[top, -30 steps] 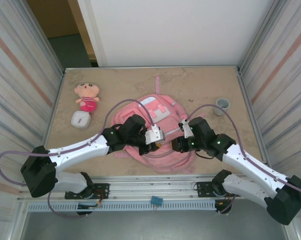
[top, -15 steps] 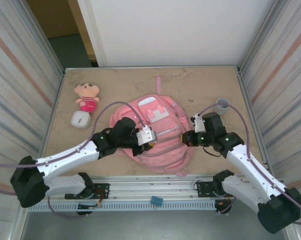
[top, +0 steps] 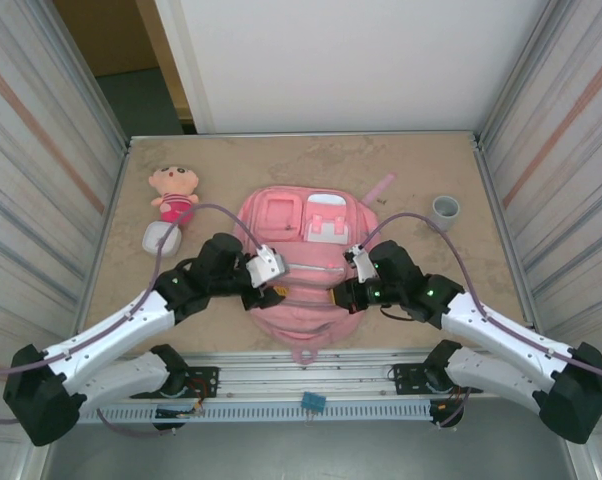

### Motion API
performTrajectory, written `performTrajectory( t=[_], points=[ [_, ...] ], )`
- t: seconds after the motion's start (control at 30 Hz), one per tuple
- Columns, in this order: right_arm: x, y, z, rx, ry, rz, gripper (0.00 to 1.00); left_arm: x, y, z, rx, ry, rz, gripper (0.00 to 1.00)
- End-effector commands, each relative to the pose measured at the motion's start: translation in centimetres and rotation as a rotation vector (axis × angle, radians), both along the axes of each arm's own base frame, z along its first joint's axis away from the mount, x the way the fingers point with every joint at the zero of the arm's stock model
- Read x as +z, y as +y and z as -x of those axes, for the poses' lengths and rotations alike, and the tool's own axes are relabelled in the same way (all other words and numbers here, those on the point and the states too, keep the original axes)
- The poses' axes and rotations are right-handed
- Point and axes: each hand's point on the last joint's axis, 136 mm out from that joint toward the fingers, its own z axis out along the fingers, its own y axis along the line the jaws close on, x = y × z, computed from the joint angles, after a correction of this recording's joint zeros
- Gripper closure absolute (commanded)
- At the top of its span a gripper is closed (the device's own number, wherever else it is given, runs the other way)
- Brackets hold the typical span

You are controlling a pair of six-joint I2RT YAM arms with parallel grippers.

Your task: Pack books, pencil case, and school supplies into a backpack

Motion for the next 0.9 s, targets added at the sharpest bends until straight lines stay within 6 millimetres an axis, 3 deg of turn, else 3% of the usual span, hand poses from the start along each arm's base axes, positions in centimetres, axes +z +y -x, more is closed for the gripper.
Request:
performTrajectory(
  t=[0.0, 0.17, 0.4, 0.57, 0.67, 0.73, 0.87],
  points=[
    [1.8, 1.0, -0.5, 0.013, -0.024, -0.030, 1.00, 1.2, -2.8, 2.7, -0.185, -0.096, 0.021, 0.39],
    [2.4, 1.8, 0.0, 0.068, -0.030, -0.042, 1.00, -1.0, -4.7, 1.0, -0.148, -0.106, -0.121, 0.36],
    [2.3, 1.5, 0.6, 0.092, -0.023, -0.025, 1.00, 0.0, -7.3, -0.4, -0.162, -0.150, -0.081, 0.41],
    [2.6, 1.3, 0.5, 0.096, -0.039, -0.033, 1.00, -0.4, -7.6, -1.3, -0.153, -0.184, -0.101, 0.59],
    [2.5, 0.8, 0.2, 0.079, -0.037, -0.027, 1.00, -1.3, -7.2, -1.5, -0.145, -0.186, -0.135, 0.78],
    [2.0, -0.3, -0.3, 0.043, -0.021, -0.006, 1.00, -1.7, -6.6, -1.4, -0.139, -0.183, -0.162, 0.91],
    [1.3, -2.7, -1.7, -0.038, 0.010, -0.006, 1.00, -2.5, -4.8, -1.5, -0.109, -0.178, -0.207, 1.00]
  ],
)
